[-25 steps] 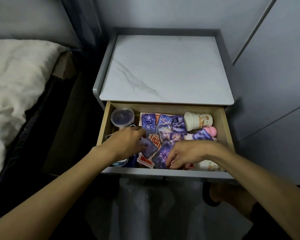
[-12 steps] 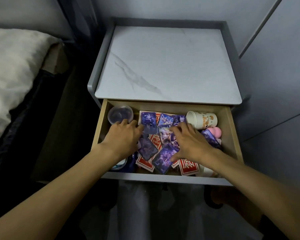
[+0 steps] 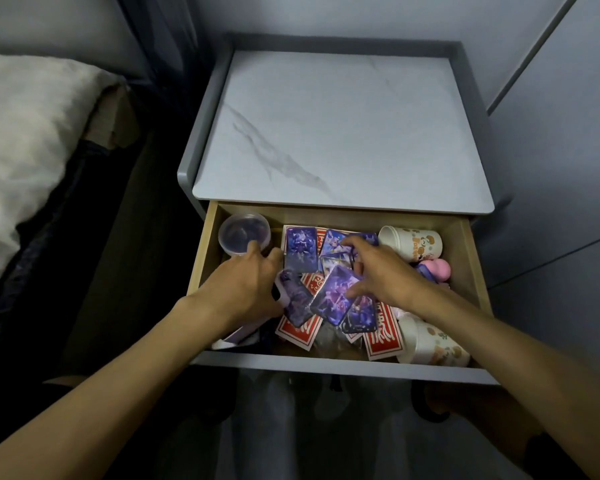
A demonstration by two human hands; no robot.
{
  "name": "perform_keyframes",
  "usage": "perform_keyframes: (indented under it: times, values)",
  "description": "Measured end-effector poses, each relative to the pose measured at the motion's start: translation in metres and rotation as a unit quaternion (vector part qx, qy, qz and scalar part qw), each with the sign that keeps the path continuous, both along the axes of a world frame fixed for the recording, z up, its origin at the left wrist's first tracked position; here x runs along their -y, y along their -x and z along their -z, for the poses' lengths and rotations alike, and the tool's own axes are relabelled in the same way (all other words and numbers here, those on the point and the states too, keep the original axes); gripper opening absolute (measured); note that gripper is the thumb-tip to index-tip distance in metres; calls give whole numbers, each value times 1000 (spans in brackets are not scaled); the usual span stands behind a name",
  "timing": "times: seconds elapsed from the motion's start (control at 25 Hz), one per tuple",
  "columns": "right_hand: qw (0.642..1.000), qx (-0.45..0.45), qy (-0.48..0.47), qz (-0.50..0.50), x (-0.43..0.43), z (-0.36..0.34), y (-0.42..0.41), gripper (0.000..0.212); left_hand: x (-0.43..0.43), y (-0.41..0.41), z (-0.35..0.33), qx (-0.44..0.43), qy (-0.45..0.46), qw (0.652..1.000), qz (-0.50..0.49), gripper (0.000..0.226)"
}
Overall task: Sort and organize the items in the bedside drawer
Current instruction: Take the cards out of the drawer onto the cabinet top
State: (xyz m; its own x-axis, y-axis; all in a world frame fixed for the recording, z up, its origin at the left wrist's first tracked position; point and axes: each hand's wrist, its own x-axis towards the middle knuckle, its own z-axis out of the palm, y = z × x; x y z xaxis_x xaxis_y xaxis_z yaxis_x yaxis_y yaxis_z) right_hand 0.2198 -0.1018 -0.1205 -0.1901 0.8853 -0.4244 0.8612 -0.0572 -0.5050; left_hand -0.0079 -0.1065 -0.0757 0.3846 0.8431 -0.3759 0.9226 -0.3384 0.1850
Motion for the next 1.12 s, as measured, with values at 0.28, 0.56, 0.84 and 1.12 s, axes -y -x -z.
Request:
perform_keyframes:
  times: [0.28, 0.56, 0.84, 1.12]
  values:
    - [998, 56, 16, -9, -15, 7, 7, 48, -21, 6, -10, 46, 8, 996, -76, 61]
    - [986, -134, -30, 94, -18, -50, -6, 17, -28, 15, -36, 257, -40, 949, -177, 48]
    - [928, -284, -83, 225, -89, -70, 11, 13, -77, 45, -71, 439, -12, 821, -365, 56]
    - [973, -41, -184, 135, -133, -86, 44, 54, -134, 54, -81, 373, -38, 847, -377, 60]
